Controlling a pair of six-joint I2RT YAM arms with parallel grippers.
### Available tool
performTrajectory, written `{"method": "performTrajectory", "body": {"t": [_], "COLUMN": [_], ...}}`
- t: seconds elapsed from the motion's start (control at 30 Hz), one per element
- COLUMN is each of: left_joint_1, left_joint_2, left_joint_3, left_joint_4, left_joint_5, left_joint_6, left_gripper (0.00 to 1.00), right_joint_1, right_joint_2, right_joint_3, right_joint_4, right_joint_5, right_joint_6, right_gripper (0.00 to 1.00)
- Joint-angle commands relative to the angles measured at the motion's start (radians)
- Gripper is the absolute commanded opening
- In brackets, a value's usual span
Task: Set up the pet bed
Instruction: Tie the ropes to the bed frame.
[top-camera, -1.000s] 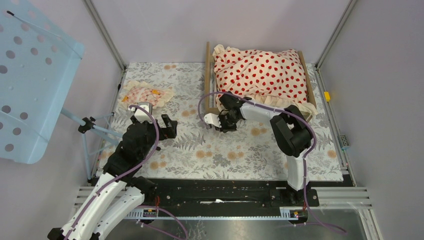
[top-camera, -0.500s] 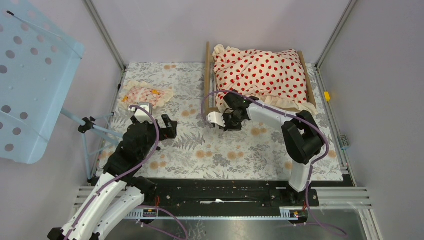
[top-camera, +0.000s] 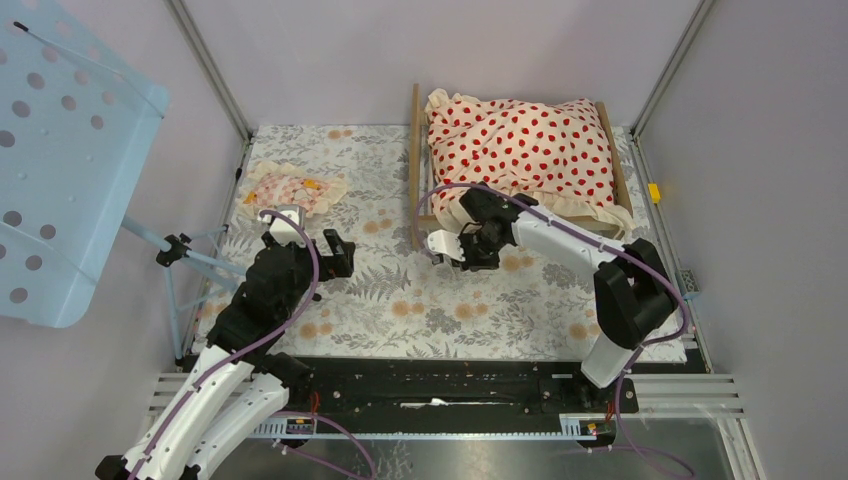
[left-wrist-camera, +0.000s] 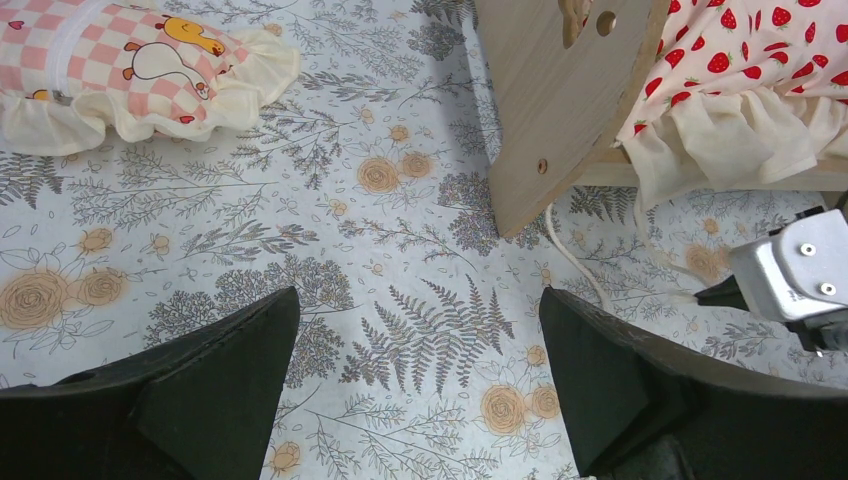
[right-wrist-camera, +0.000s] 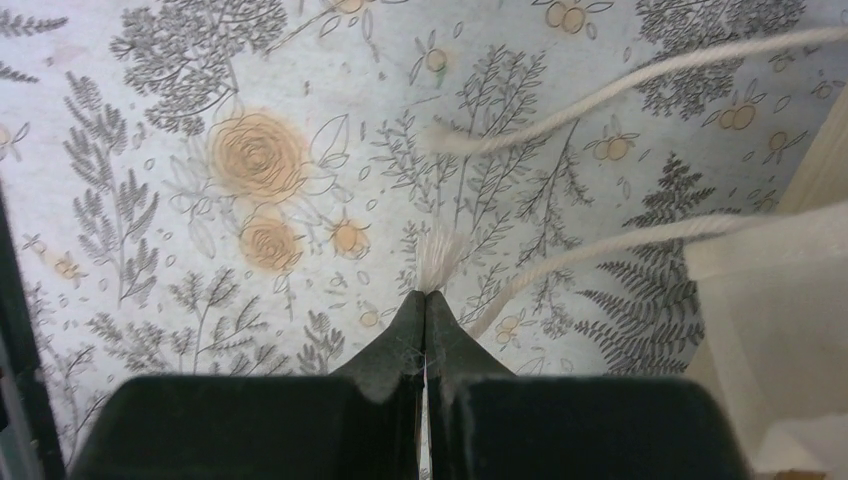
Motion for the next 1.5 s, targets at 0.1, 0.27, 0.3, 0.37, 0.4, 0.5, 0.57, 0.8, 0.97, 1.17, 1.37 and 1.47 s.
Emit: {"method": "performTrajectory", "body": {"t": [0.1, 0.27, 0.3, 0.37, 0.4, 0.5, 0.57, 0.8, 0.97, 1.17, 1.37, 1.47], "left_joint_1": [0.003, 0.003, 0.003, 0.003, 0.003, 0.003, 0.003, 0.003, 0.003, 0.003, 0.003, 0.003], "left_joint_2": [-0.003, -0.003, -0.003, -0.002, -0.002, -0.003, -0.002, 0.000, 0.001, 0.000, 0.002, 0.004], "left_joint_3": [0.001, 0.001, 0.001, 0.002, 0.001, 0.002, 0.001, 0.001, 0.001, 0.000, 0.000, 0.001], "left_joint_4": [0.026, 0.026, 0.025, 0.026, 0.025, 0.025, 0.026, 0.025, 0.026, 0.025, 0.026, 0.025], "left_joint_5": [-0.012, -0.012, -0.010, -0.011, -0.011, -0.011, -0.011, -0.012, -0.011, -0.013, -0.013, -0.012], "left_joint_6": [-0.002, -0.002, -0.002, -0.002, -0.002, -0.002, -0.002, -0.002, -0.001, -0.001, -0.001, -0.001], "left_gripper": [0.99, 0.99, 0.99, 0.99, 0.99, 0.99, 0.99, 0.99, 0.99, 0.99, 0.99, 0.99], "right_joint_1": [-0.002, 0.001, 0.002, 0.008, 0.014, 0.039, 0.060, 0.135, 0.176, 0.219, 0.246, 0.253], "right_joint_2": [-0.088, -0.140, -0.148, -0.155, -0.156, -0.153, -0.147, -0.071, 0.007, 0.107, 0.149, 0.133], "right_joint_3": [-0.042, -0.075, -0.075, -0.070, -0.070, -0.079, -0.103, -0.163, -0.133, -0.084, -0.065, -0.081], "right_joint_4": [-0.096, 0.015, 0.048, 0.099, 0.140, 0.270, 0.398, 0.700, 0.781, 0.766, 0.741, 0.752], "right_joint_5": [-0.044, -0.072, -0.081, -0.097, -0.097, -0.102, -0.104, -0.059, 0.000, 0.062, 0.110, 0.081], "right_joint_6": [-0.028, 0.046, 0.073, 0.105, 0.140, 0.262, 0.340, 0.545, 0.590, 0.564, 0.534, 0.538], "right_gripper": [0.00, 0.00, 0.00, 0.00, 0.00, 0.04, 0.06, 0.08, 0.12, 0.14, 0.27, 0.45]}}
